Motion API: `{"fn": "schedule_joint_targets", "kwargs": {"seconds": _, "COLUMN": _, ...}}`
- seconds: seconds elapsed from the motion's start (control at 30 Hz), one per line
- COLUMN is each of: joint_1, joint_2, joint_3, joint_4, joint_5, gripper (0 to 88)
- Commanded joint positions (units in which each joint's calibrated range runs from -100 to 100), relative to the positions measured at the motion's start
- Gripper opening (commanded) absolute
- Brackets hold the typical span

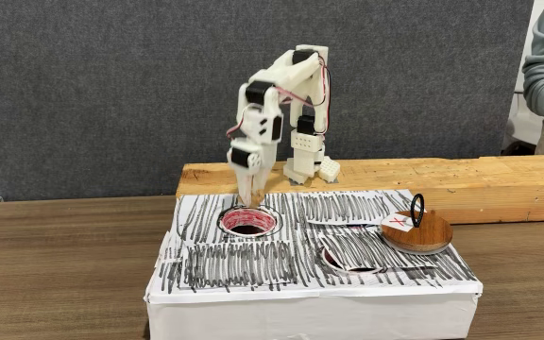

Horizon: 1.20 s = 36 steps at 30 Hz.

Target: Pick the brown debris from the hole.

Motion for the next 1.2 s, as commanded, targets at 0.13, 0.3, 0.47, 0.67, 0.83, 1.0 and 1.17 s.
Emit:
{"fn": "schedule_joint_targets", "kwargs": {"seconds": 0.13, "joint_1": -8.7, "joint_2": -16.35, "joint_3": -0.93, "joint_4": 5.31, "joint_5": 6.56, "gripper": 1.1}}
{"fn": "schedule_joint_targets", "kwargs": {"seconds": 0.3, "joint_1": -19.15, "joint_2": -22.13, "joint_3": -0.93, "joint_4": 10.59, "joint_5": 8.54, "gripper": 1.1}}
{"fn": "schedule_joint_targets", "kwargs": {"seconds": 0.47, "joint_1": -31.65, "joint_2": -22.97, "joint_3": -1.02, "joint_4": 15.03, "joint_5": 8.07, "gripper": 1.1}}
{"fn": "schedule_joint_targets", "kwargs": {"seconds": 0.67, "joint_1": -39.47, "joint_2": -21.96, "joint_3": -0.22, "joint_4": 15.96, "joint_5": 7.97, "gripper": 1.1}}
{"fn": "schedule_joint_targets", "kwargs": {"seconds": 0.83, "joint_1": -39.18, "joint_2": -21.79, "joint_3": -0.04, "joint_4": 15.79, "joint_5": 7.5, "gripper": 1.1}}
{"fn": "schedule_joint_targets", "kwargs": {"seconds": 1.0, "joint_1": -39.1, "joint_2": -21.79, "joint_3": 0.05, "joint_4": 15.87, "joint_5": 7.45, "gripper": 1.1}}
{"fn": "schedule_joint_targets", "kwargs": {"seconds": 1.17, "joint_1": -39.03, "joint_2": -21.71, "joint_3": 1.84, "joint_4": 15.37, "joint_5": 7.45, "gripper": 1.1}}
